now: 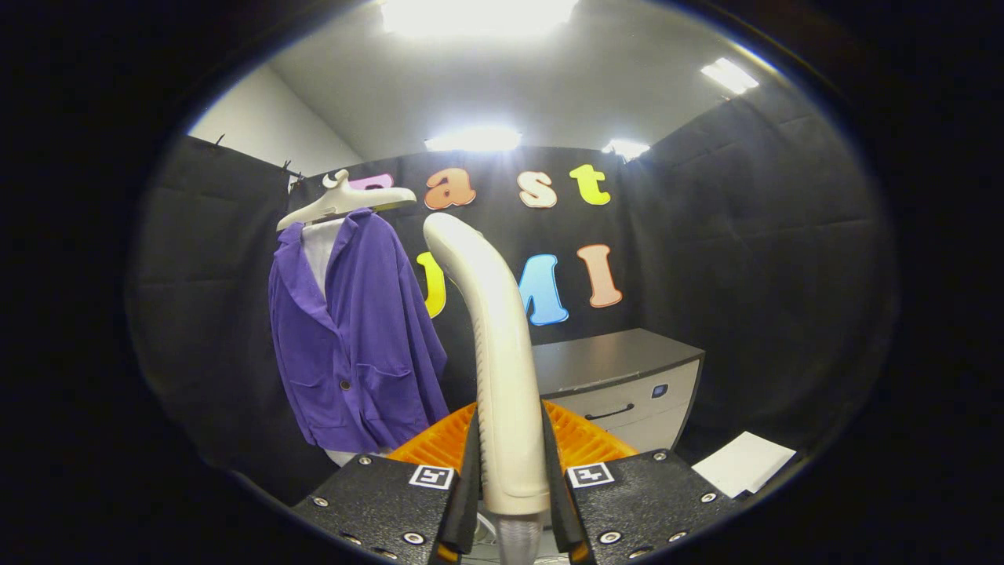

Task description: Iron the clothes twice with a garment steamer, once on the left side and once on the right side.

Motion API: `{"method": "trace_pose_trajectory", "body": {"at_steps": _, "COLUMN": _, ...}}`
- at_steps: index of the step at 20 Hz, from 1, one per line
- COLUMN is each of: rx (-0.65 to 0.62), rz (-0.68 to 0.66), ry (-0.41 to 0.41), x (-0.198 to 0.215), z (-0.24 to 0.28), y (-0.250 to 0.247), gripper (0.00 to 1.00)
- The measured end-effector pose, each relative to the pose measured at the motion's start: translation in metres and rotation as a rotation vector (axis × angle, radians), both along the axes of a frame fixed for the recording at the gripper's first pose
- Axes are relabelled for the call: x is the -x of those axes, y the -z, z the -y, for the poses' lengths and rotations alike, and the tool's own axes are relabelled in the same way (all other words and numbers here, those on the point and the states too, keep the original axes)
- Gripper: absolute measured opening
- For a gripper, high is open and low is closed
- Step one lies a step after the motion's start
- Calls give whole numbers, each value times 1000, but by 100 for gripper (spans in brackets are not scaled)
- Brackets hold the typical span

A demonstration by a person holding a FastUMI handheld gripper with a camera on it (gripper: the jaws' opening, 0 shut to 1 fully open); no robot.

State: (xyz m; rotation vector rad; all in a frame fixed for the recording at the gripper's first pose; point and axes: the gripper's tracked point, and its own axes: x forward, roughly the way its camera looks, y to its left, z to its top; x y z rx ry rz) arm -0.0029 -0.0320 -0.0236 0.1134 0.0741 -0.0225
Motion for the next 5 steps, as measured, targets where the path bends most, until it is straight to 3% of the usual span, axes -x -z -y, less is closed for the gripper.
{"method": "trace_pose_trajectory", "body": {"at_steps": 5, "rx": -22, "rz": -39, "ry": -25, "x": -2, "z": 1, "y": 9, "gripper": 38}}
